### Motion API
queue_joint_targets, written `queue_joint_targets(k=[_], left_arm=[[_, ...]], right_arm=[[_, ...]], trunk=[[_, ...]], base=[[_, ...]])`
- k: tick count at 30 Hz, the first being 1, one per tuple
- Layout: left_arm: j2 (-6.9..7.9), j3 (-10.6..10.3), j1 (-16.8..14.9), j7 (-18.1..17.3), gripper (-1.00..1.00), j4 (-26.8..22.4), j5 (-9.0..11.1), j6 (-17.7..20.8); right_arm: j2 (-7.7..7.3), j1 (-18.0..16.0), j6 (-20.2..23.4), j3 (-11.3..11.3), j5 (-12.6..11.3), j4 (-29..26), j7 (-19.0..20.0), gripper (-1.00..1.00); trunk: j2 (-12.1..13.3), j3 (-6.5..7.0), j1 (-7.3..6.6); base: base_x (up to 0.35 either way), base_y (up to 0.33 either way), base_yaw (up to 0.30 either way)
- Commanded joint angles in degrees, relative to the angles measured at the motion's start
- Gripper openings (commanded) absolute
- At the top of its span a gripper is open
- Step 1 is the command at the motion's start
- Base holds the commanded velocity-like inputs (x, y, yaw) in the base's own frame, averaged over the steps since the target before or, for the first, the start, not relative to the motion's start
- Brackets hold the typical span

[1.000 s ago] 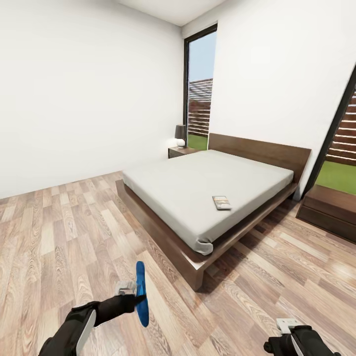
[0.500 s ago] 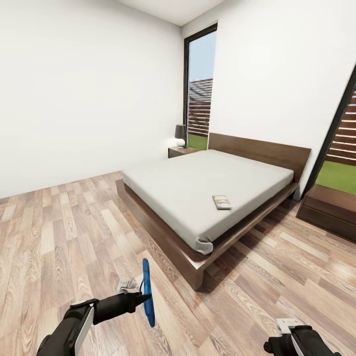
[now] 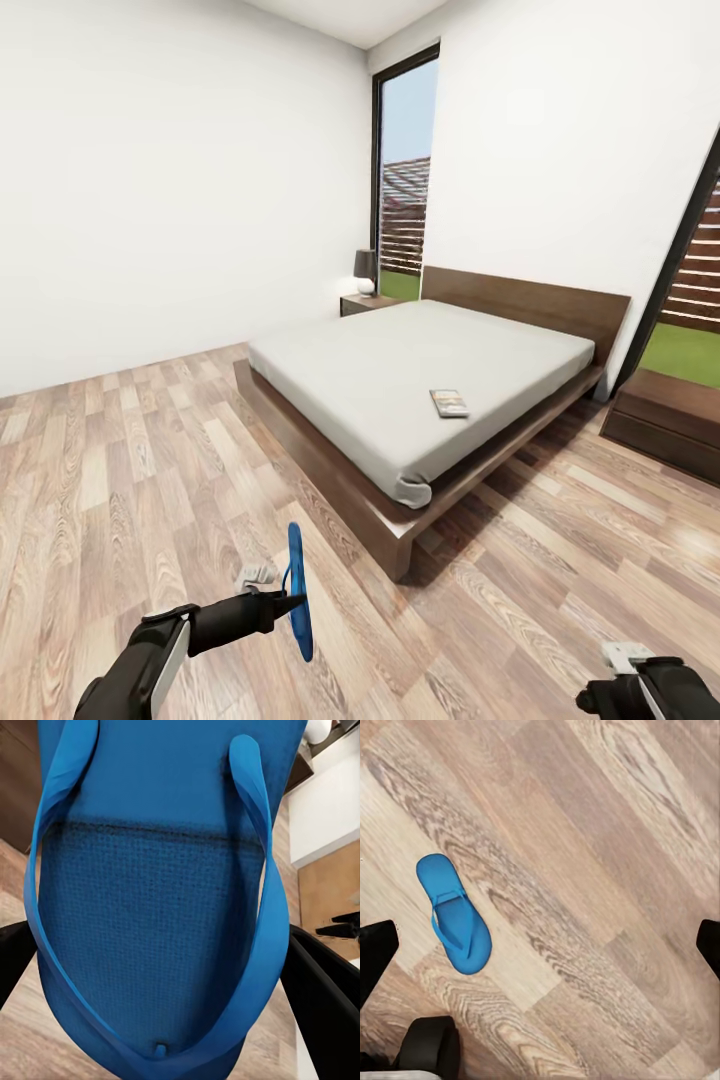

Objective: In the bedroom, move the book from the bed onto either nightstand, and place the two sandals side by side next to the bed.

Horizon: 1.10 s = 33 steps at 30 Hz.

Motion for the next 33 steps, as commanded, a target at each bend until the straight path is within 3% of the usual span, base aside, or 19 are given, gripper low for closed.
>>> queue_joint_targets(k=[1,3,7,33], left_arm=[[-0.05,0.2,0.0,-0.3,-1.00,0.0,-0.1,0.5],[-0.09,0.2,0.0,-0.3,-1.00,0.0,-0.1,0.4],[-0.12,0.2,0.0,-0.3,-1.00,0.0,-0.1,0.4],[-0.12,0.2,0.0,-0.1,-1.00,0.1,-0.1,0.4]], right_arm=[[-0.67,0.0,0.2,-0.3,0.6,-0.1,3.9,1.00],[-1.08,0.0,0.2,-0.3,0.6,-0.1,6.8,1.00],[-1.33,0.0,0.1,-0.2,0.7,-0.1,8.6,1.00],[-1.15,0.0,0.1,-0.2,0.9,-0.1,8.5,1.00]], trunk=[[-0.4,-0.24,0.22],[-1.2,-0.60,0.66],[-2.8,-1.32,1.54],[-13.3,-5.99,7.25]], base=[[0.000,0.000,0.000],[0.000,0.000,0.000],[0.000,0.000,0.000],[0.000,0.000,0.000]])
